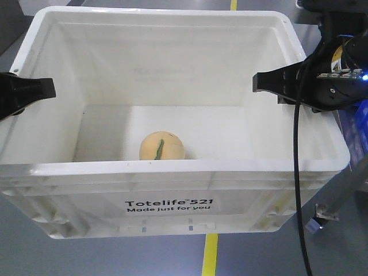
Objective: Place moving items into box and shelve
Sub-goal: 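Keep holding the lifted tote with both grippers during driving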
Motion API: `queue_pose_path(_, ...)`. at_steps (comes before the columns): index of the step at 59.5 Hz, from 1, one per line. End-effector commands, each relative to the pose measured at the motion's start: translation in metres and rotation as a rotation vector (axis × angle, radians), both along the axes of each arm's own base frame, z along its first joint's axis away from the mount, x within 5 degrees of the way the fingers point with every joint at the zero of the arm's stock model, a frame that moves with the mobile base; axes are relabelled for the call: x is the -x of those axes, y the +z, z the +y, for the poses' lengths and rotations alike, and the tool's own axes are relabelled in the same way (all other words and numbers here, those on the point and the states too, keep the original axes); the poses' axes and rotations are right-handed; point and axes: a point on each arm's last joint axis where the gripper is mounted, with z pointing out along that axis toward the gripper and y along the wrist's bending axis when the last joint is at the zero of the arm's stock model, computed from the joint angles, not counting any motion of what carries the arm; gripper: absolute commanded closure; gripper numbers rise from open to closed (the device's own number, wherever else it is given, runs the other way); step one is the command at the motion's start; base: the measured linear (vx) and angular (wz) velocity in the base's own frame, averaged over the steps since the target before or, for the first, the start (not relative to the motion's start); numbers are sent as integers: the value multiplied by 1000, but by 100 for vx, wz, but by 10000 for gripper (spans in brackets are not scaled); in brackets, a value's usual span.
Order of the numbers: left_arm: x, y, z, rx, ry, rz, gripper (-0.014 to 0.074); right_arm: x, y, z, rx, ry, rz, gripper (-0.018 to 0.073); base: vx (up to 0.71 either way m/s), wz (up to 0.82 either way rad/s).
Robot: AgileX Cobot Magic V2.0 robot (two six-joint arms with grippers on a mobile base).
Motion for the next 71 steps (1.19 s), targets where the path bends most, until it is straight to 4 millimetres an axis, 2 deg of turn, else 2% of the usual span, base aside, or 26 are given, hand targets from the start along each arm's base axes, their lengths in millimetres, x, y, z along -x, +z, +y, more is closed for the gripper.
queue_pose_path(1,0,30,-1,51,-66,-197,435,0,31,-4,-34,27,-172,477,41,-11)
queue_pose_path(71,0,30,-1,51,-66,-197,435,0,31,-4,-34,27,-172,477,42,-8)
